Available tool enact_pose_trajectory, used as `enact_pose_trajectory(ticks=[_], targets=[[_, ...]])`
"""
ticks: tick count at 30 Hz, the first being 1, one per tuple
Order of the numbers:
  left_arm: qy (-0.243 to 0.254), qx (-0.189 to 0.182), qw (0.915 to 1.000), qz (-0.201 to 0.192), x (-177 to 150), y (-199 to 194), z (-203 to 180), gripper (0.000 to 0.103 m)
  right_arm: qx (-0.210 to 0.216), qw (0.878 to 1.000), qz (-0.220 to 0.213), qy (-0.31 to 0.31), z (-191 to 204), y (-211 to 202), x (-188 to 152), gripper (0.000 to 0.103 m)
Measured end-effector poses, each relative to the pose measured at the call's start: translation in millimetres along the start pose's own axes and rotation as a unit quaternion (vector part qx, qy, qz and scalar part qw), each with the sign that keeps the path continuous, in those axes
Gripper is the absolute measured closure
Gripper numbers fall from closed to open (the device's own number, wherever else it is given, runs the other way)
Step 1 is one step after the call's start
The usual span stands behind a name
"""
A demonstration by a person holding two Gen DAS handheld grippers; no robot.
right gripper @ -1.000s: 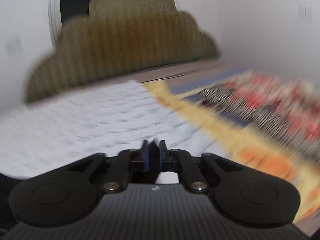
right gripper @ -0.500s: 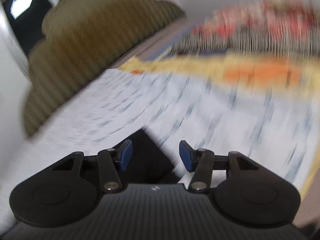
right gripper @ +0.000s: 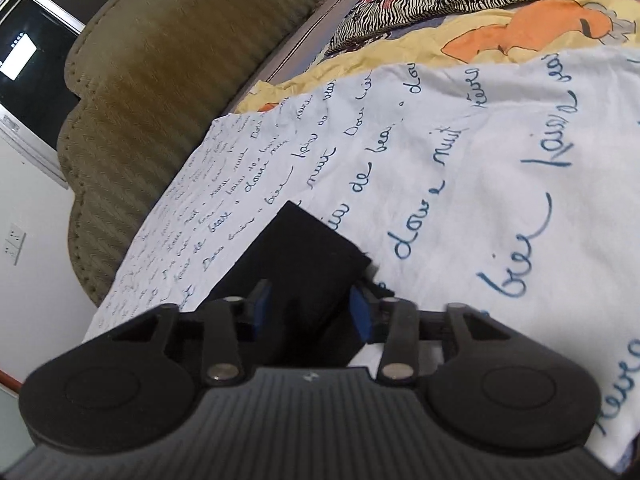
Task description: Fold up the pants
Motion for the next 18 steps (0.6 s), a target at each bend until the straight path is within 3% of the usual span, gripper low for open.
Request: enact_pose_trajectory(ticks=[1, 7, 9, 10, 12, 15, 16, 18], targets=[[0.000, 0.001, 1.0000, -0.001, -0.4, -1.1, 0.6, 0.014, -0.002, 1.000, -0.001, 0.004, -0.7, 0.0, -0.6, 0.097], [-0.009, 0.010, 0.9999, -0.004, -2.4, -7.4, 12.4, 0.014, -0.002, 0.999, -0.041, -0.029, 11.7, -40.8, -11.1, 0.098], [-0.018, 0.009, 0.9998, -0.003, -2.5, -7.2, 17.3, 0.014, -0.021, 0.998, -0.043, -0.052, 14.4, -48.0, -11.0, 0.098], [-0.023, 0.009, 0.9997, -0.001, -2.4, -6.9, 19.2, 0.014, -0.039, 0.997, -0.036, -0.060, 13.0, -44.7, -9.4, 0.097], [-0.029, 0.009, 0.9995, -0.004, -2.4, -9.9, 23.4, 0.014, -0.078, 0.996, -0.019, -0.049, 4.6, -35.9, -6.1, 0.076], [-0.028, 0.025, 0.9991, -0.017, -2.1, -19.0, 32.1, 0.014, -0.110, 0.989, -0.068, -0.073, 16.1, -52.1, -16.2, 0.075], [-0.030, 0.033, 0.9988, -0.020, -1.2, -21.3, 35.8, 0.014, -0.092, 0.988, -0.070, -0.100, 30.0, -57.2, -26.5, 0.075], [-0.040, 0.041, 0.9981, -0.023, 0.9, -23.8, 42.4, 0.014, -0.015, 0.990, -0.040, -0.134, 58.8, -59.3, -57.4, 0.074]])
Point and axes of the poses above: each gripper's, at about its wrist camera, not at the fingertips, and y roughly the way its jaws point, z to its left, x to its top, the point moved 4 cm from there along y, roughly the way its jaws point, and after that the axes turned 7 degrees about z, right-handed, at the moved point
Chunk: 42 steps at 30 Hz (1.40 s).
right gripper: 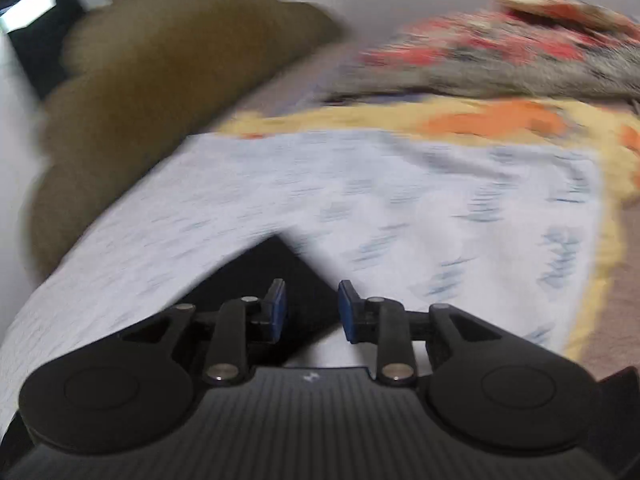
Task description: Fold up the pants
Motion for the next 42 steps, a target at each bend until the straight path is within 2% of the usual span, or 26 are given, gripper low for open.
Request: enact_pose_trajectory(ticks=[2, 3, 4, 5, 6, 7, 8, 9, 10, 11, 12, 14, 18, 21, 23, 24, 26, 27, 29, 32, 33, 38, 39, 40, 41, 42], targets=[[-0.013, -0.004, 0.9999, -0.001, 1.3, -0.7, 4.6, 0.014, 0.071, 0.996, 0.043, -0.030, 37.0, 4.5, -30.9, 0.074], [-0.018, -0.007, 0.9998, 0.001, 1.3, -1.0, 6.4, 0.014, 0.090, 0.993, 0.060, -0.048, 53.9, 8.3, -47.6, 0.074], [-0.020, -0.009, 0.9998, 0.002, 1.0, -1.4, 6.6, 0.014, 0.088, 0.991, 0.068, -0.074, 68.2, 10.9, -61.4, 0.074], [-0.017, -0.010, 0.9998, 0.004, 0.1, -2.2, 6.3, 0.014, 0.063, 0.988, 0.063, -0.127, 85.0, 12.6, -75.2, 0.074], [-0.013, -0.009, 0.9999, 0.005, -0.9, -3.2, 5.5, 0.014, 0.022, 0.978, 0.047, -0.203, 101.9, 13.3, -88.0, 0.074], [-0.007, -0.006, 0.9999, 0.005, -2.3, -4.7, 4.3, 0.014, -0.033, 0.954, 0.020, -0.297, 118.8, 13.8, -102.2, 0.073], [-0.001, -0.002, 1.0000, 0.004, -3.4, -5.6, 3.2, 0.014, -0.088, 0.916, -0.009, -0.390, 135.0, 15.0, -117.8, 0.070], [0.003, 0.001, 1.0000, 0.003, -4.4, -6.3, 2.8, 0.014, -0.125, 0.871, -0.033, -0.474, 147.8, 17.3, -133.7, 0.070], [0.004, 0.003, 1.0000, 0.004, -5.5, -6.4, 2.7, 0.014, -0.138, 0.836, -0.044, -0.529, 156.7, 19.0, -145.7, 0.070], [0.002, 0.003, 1.0000, 0.005, -6.3, -6.1, 2.9, 0.014, -0.137, 0.817, -0.045, -0.559, 163.2, 20.3, -153.1, 0.070], [-0.003, 0.002, 1.0000, 0.006, -6.8, -5.3, 3.0, 0.014, -0.128, 0.810, -0.039, -0.571, 167.1, 22.3, -156.8, 0.071], [-0.009, -0.004, 0.9999, 0.010, -7.9, -4.5, 2.9, 0.014, -0.110, 0.812, -0.023, -0.572, 171.8, 26.4, -158.3, 0.071], [-0.003, -0.003, 0.9999, 0.014, -10.0, -4.3, 0.6, 0.014, -0.125, 0.799, -0.009, -0.588, 171.2, 32.7, -157.7, 0.071], [-0.005, -0.006, 0.9998, 0.017, -10.7, -2.8, -1.6, 0.014, -0.123, 0.800, 0.003, -0.588, 172.5, 40.4, -156.5, 0.072], [-0.002, -0.011, 0.9997, 0.020, -12.0, -2.9, -3.5, 0.014, -0.116, 0.803, 0.015, -0.585, 170.8, 39.0, -158.5, 0.071], [0.001, -0.010, 0.9998, 0.019, -12.4, -3.6, -4.6, 0.014, -0.111, 0.808, 0.017, -0.578, 170.5, 37.0, -155.8, 0.071], [0.006, -0.008, 0.9998, 0.017, -13.0, -3.8, -6.7, 0.014, -0.091, 0.830, 0.024, -0.550, 166.5, 35.4, -148.1, 0.069], [0.006, -0.008, 0.9997, 0.020, -12.8, -2.6, -7.6, 0.014, -0.091, 0.831, 0.030, -0.548, 164.7, 37.8, -147.6, 0.066], [0.007, -0.011, 0.9997, 0.021, -13.1, -2.8, -8.7, 0.014, -0.096, 0.816, 0.032, -0.569, 163.8, 35.6, -149.8, 0.066], [0.005, -0.008, 0.9997, 0.020, -12.1, -1.5, -9.6, 0.014, -0.094, 0.817, 0.031, -0.568, 162.2, 37.6, -150.8, 0.064], [0.003, -0.009, 0.9997, 0.023, -12.0, -0.6, -9.8, 0.014, -0.098, 0.812, 0.034, -0.575, 162.1, 40.1, -152.5, 0.064], [0.004, -0.012, 0.9997, 0.022, -11.3, -1.8, -12.1, 0.014, -0.107, 0.767, 0.015, -0.632, 169.9, 46.7, -164.5, 0.060], [0.004, -0.014, 0.9996, 0.023, -11.1, -2.0, -12.7, 0.014, -0.098, 0.771, 0.023, -0.629, 170.0, 50.2, -162.9, 0.065], [0.005, -0.016, 0.9996, 0.023, -11.3, -2.7, -13.4, 0.014, -0.078, 0.782, 0.038, -0.617, 170.5, 53.9, -158.8, 0.070], [0.007, -0.017, 0.9996, 0.022, -11.4, -3.6, -13.7, 0.014, -0.056, 0.798, 0.058, -0.598, 169.1, 56.1, -153.5, 0.087], [0.010, -0.015, 0.9996, 0.020, -11.6, -4.9, -14.3, 0.014, -0.046, 0.808, 0.066, -0.584, 168.1, 56.2, -149.8, 0.092]])
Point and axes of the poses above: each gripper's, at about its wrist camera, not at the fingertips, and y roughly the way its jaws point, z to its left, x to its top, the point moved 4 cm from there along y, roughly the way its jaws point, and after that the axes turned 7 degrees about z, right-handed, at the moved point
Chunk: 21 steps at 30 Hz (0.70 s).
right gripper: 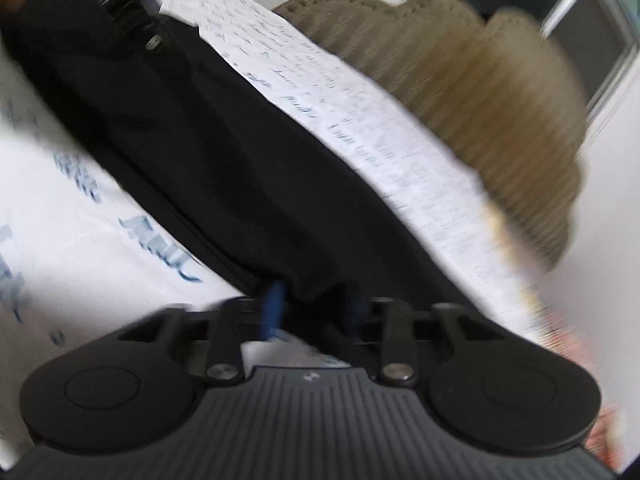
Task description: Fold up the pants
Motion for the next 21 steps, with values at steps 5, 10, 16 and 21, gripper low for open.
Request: enact_pose_trajectory(ticks=[5, 10, 16, 21], targets=[[-0.004, 0.005, 1.0000, 0.001, 2.0, 0.8, 4.0, 0.014, -0.002, 1.000, -0.010, 0.016, 2.6, -14.3, -5.9, 0.100], [-0.022, -0.027, 0.9993, 0.010, 3.3, 4.3, 5.6, 0.014, 0.035, 0.997, -0.020, 0.064, -2.4, -30.5, -10.5, 0.100], [-0.009, -0.016, 0.9997, 0.016, 2.0, 9.2, 1.8, 0.014, 0.037, 0.994, -0.017, 0.104, -20.1, -38.4, -26.5, 0.091], [-0.005, -0.018, 0.9993, 0.031, 1.7, 23.6, -0.8, 0.014, 0.055, 0.959, -0.060, 0.271, -76.5, -36.5, -31.7, 0.083]])
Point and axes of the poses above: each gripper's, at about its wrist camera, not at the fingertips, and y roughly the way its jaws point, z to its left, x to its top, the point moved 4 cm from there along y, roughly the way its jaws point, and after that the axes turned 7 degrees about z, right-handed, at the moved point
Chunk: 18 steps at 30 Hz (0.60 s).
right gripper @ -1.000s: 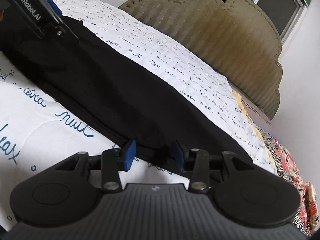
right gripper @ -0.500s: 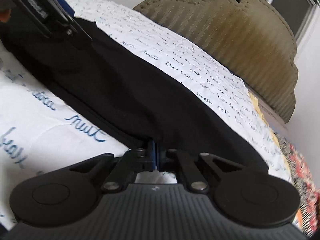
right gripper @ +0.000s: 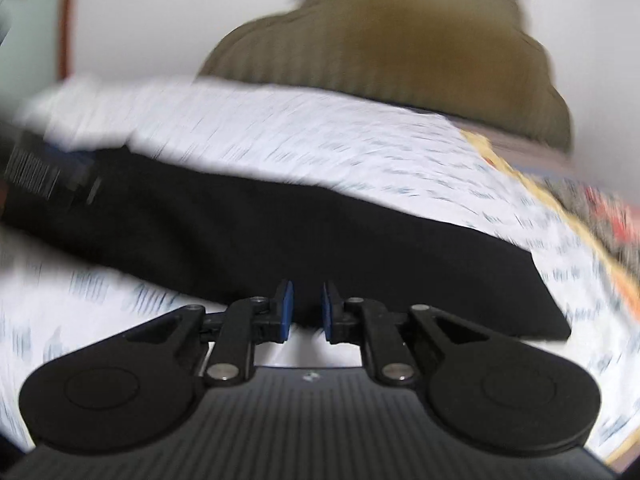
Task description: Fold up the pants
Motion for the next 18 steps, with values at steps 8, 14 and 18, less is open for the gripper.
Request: enact_pose_trajectory(ticks=[8, 14, 18], targets=[[0.038, 0.028, 0.9981, 0.040, -41.4, 9.2, 16.6, 0.012, -0.115, 0.992, 0.051, 0.023, -44.3, 24.1, -5.2, 0.065], [0.018, 0.070, 0.9969, 0.031, -48.8, -13.4, 44.5, 0.012, 0.009, 1.000, 0.022, -0.009, 17.1, 27.4, 7.1, 0.057], [0.024, 0.166, 0.9853, 0.033, -68.8, -28.7, 86.6, 0.012, -0.060, 0.994, 0.050, -0.082, 34.0, 51.1, -12.7, 0.032]])
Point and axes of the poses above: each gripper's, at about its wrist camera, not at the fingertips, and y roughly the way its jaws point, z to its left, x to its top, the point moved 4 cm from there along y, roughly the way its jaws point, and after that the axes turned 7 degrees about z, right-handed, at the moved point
